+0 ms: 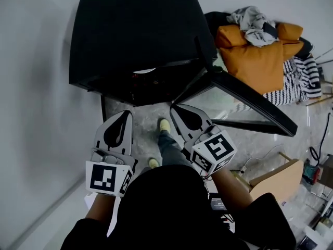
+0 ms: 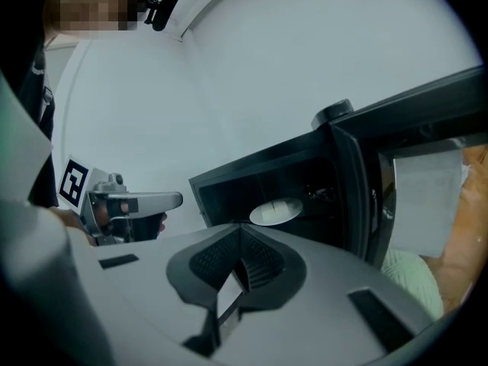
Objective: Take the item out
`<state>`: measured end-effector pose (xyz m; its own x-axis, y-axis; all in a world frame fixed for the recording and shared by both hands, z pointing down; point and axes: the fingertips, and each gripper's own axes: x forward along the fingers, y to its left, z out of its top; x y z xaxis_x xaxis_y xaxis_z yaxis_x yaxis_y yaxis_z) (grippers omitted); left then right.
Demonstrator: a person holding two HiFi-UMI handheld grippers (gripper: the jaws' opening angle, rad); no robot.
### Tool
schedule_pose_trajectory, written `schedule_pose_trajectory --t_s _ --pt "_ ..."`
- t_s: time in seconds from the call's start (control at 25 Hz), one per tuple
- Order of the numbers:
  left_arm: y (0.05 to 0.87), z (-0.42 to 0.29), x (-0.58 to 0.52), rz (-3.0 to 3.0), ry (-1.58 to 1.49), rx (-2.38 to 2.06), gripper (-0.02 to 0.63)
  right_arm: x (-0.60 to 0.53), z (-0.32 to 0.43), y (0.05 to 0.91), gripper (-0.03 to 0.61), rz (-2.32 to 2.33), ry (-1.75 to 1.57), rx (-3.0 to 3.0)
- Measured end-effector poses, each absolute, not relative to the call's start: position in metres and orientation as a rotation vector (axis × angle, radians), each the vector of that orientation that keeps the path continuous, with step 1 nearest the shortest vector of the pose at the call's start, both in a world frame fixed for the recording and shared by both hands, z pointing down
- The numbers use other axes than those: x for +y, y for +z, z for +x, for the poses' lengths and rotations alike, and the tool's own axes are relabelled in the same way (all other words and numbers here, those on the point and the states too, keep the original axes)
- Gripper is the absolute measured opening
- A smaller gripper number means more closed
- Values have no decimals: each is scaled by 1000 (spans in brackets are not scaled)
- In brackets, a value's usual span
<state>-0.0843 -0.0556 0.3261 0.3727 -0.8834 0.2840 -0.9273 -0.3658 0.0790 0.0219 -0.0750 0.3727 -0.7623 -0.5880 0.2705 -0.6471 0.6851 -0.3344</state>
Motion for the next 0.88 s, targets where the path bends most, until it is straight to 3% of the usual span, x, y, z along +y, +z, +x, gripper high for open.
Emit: schedule_pose_trajectory --t_s 0.88 --pt "318 -71 -109 2389 338 -1690 8 -127 12 382 5 986 770 -2783"
